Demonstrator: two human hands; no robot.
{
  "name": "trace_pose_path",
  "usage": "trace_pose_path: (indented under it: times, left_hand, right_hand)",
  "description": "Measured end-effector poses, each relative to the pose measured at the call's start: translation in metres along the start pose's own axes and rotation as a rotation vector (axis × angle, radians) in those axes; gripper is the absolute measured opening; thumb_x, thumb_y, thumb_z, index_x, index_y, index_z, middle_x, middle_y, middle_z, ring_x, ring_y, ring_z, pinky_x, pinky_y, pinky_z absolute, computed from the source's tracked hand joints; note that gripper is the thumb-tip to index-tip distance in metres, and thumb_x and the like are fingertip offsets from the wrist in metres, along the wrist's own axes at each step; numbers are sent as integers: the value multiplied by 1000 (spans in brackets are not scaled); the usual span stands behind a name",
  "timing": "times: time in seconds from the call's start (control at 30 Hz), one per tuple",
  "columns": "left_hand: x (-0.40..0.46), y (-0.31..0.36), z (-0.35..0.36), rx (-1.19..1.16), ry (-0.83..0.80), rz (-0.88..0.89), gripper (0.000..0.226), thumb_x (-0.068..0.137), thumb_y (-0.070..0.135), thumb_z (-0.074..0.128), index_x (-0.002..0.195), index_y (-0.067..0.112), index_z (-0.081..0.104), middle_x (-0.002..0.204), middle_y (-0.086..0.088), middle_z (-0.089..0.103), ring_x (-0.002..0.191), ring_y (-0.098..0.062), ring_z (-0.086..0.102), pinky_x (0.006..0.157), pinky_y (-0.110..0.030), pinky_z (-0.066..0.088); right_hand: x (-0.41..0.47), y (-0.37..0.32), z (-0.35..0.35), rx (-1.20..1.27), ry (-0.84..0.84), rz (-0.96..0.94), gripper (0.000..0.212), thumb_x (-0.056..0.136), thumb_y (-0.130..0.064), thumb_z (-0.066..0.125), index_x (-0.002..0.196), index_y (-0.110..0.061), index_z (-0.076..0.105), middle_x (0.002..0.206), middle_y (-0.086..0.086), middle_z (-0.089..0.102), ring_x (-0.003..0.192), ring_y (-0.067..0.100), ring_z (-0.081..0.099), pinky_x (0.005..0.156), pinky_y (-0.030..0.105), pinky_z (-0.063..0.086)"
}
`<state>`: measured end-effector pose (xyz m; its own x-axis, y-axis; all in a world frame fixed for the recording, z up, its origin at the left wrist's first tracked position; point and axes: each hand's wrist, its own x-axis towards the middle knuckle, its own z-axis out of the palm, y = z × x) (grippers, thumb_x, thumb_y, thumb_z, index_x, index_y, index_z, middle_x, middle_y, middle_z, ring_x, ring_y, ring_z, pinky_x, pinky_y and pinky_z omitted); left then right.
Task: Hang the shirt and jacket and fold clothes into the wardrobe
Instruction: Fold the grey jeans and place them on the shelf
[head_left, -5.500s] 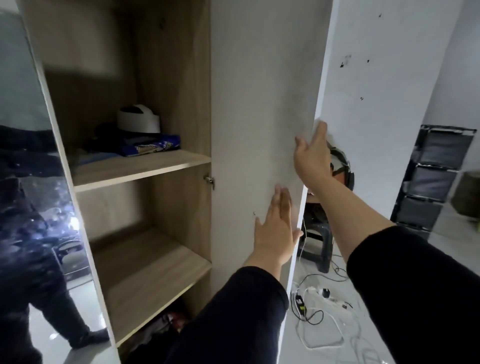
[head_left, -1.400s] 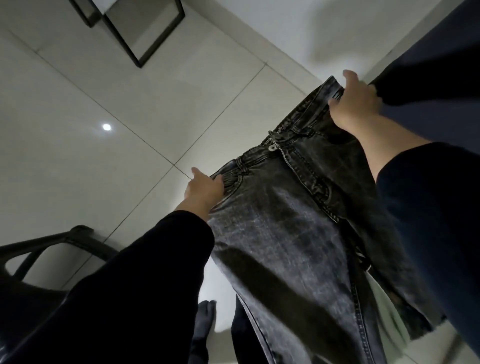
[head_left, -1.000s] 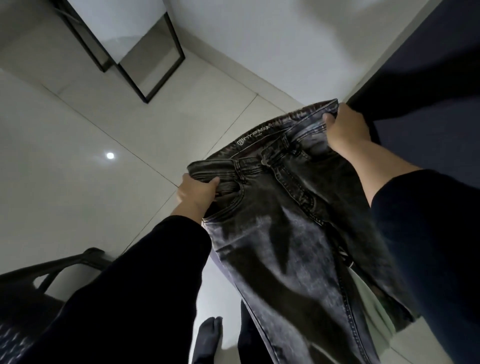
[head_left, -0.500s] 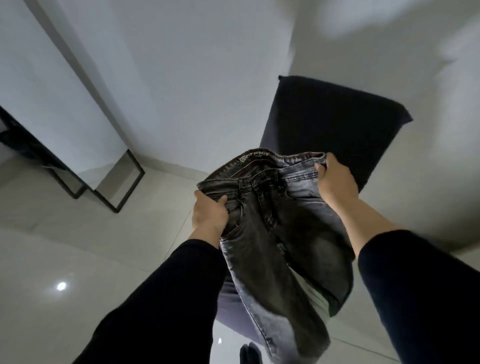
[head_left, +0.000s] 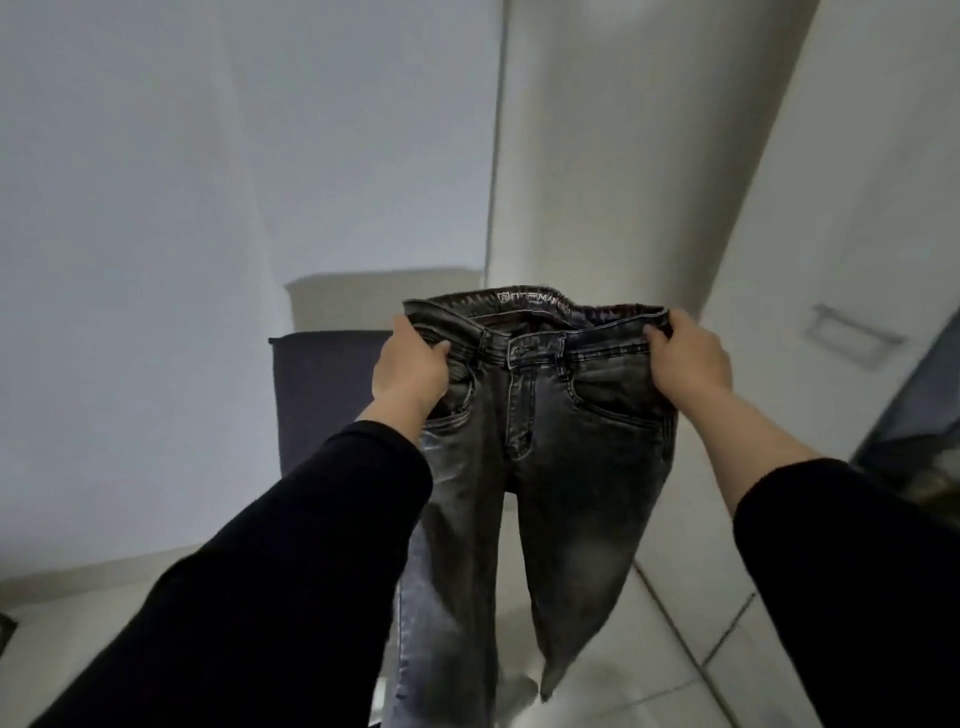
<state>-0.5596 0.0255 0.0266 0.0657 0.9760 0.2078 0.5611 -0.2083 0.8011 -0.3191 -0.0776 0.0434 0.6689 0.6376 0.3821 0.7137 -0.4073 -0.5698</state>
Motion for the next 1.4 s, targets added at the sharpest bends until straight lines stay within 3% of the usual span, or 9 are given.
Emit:
trace_pose_path:
  times: [0.33, 0.5, 0.7, 0.87, 1.0, 1.1, 1.2, 1.27, 1.4]
  left_hand:
    - [-33, 157, 62, -156, -50, 287, 44, 97, 22, 48, 135, 6, 30, 124, -16, 54, 106, -31, 55, 74, -34, 38]
    - [-47, 207, 78, -234, -108, 425, 50, 97, 28, 50, 135, 4, 28, 115, -13, 56, 100, -28, 55, 76, -33, 39]
    - [-72, 246, 100, -527, -464, 513, 38, 100, 27, 40, 132, 10, 29, 111, -6, 53, 109, -29, 56, 94, -42, 47]
    - [-76, 238, 112, -683, -634, 464, 43, 94, 28, 55, 127, 15, 33, 120, -6, 57, 111, -23, 57, 98, -44, 47]
    - [-73, 234, 116, -605, -487, 485, 46, 93, 9, 53, 135, 10, 36, 123, -11, 57, 114, -26, 56, 99, -40, 46]
    - [-71, 237, 111, -712, -478, 430, 38, 96, 3, 43, 133, 11, 40, 117, -7, 56, 113, -26, 55, 100, -40, 45]
    - [-69, 237, 107, -769, -467, 441, 34, 97, 2, 37, 128, 15, 45, 109, 0, 54, 106, -21, 55, 98, -40, 47]
    - [-66, 233, 104, -816, -459, 454, 36, 96, -2, 35, 125, 15, 47, 106, 2, 55, 100, -16, 55, 94, -34, 48]
    - [-54, 221, 89, -921, -405, 417, 42, 93, -9, 31, 125, 10, 51, 105, 0, 57, 92, -11, 55, 79, -21, 49]
  right_hand:
    - [35, 29, -145, 157, 211, 91, 25, 90, -33, 56, 108, -17, 59, 115, 10, 64, 107, 35, 59, 90, 40, 49]
    - [38, 14, -171, 511, 156, 111, 10, 86, -22, 60, 80, -22, 53, 89, 10, 67, 73, 30, 68, 59, 44, 59]
    - [30, -14, -177, 774, 11, 126, 7, 95, -20, 55, 96, -14, 54, 76, 10, 61, 51, 22, 56, 42, 27, 53]
    - [22, -10, -184, 837, -142, 200, 37, 103, -36, 31, 90, -15, 59, 83, 6, 63, 66, 19, 60, 68, 38, 56]
    - [23, 3, -179, 934, -175, 184, 45, 105, -33, 25, 97, -12, 64, 95, 9, 63, 86, 23, 61, 85, 42, 54]
    - [30, 12, -175, 802, -31, 162, 34, 102, -25, 34, 110, -12, 65, 104, 5, 62, 96, 18, 57, 88, 34, 46]
    - [38, 43, -160, 515, 121, 186, 33, 94, -24, 53, 127, -20, 53, 125, 4, 52, 111, 19, 50, 93, 29, 41]
    - [33, 58, -152, 455, 194, 278, 52, 87, -36, 62, 133, -29, 39, 138, 6, 38, 124, 27, 43, 108, 42, 34]
    - [21, 71, -146, 745, 81, 340, 94, 80, -46, 71, 149, -27, 9, 144, 0, 32, 129, 22, 37, 106, 40, 29]
